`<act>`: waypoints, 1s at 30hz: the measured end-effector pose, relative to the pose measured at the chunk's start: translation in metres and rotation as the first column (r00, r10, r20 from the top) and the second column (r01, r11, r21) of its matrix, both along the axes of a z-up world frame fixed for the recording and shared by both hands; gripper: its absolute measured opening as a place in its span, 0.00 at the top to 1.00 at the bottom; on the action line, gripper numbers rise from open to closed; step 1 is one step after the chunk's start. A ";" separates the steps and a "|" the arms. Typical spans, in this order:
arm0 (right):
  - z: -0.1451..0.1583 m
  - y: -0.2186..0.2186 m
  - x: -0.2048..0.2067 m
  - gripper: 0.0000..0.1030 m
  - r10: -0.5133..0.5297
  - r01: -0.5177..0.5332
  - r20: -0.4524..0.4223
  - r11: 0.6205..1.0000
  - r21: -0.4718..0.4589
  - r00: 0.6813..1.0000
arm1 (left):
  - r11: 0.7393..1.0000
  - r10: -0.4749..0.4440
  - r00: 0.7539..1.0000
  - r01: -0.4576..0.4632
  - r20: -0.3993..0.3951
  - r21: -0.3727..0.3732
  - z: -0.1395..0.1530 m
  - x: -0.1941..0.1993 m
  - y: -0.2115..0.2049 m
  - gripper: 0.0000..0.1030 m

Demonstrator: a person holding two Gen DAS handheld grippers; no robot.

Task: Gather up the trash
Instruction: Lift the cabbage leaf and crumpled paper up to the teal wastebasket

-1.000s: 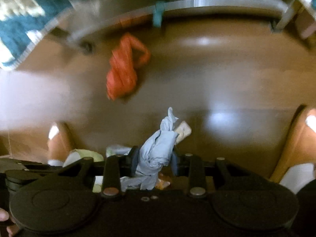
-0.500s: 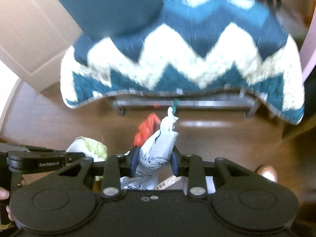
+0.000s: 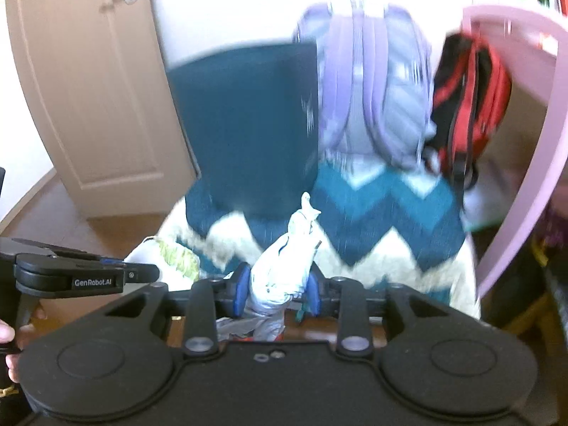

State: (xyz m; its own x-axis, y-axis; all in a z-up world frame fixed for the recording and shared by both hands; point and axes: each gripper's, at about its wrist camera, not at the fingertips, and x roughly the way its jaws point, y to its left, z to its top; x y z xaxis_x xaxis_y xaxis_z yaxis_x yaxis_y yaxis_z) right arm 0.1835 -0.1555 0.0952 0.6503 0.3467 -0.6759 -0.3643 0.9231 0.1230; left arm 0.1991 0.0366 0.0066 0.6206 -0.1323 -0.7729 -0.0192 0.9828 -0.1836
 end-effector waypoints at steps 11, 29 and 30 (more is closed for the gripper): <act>0.085 0.005 0.017 0.70 -0.007 0.005 0.226 1.000 0.009 0.974 | 0.999 0.005 0.974 -0.018 0.225 0.052 0.098 0.010 0.003 0.87; 0.164 0.054 0.098 0.70 -0.003 0.015 0.450 1.000 -0.023 0.893 | 0.978 -0.011 0.905 -0.079 0.426 0.193 0.188 0.091 0.024 0.87; 0.164 0.057 0.105 0.70 -0.004 0.017 0.449 1.000 -0.026 0.894 | 0.977 -0.011 0.903 -0.081 0.429 0.196 0.189 0.096 0.027 0.87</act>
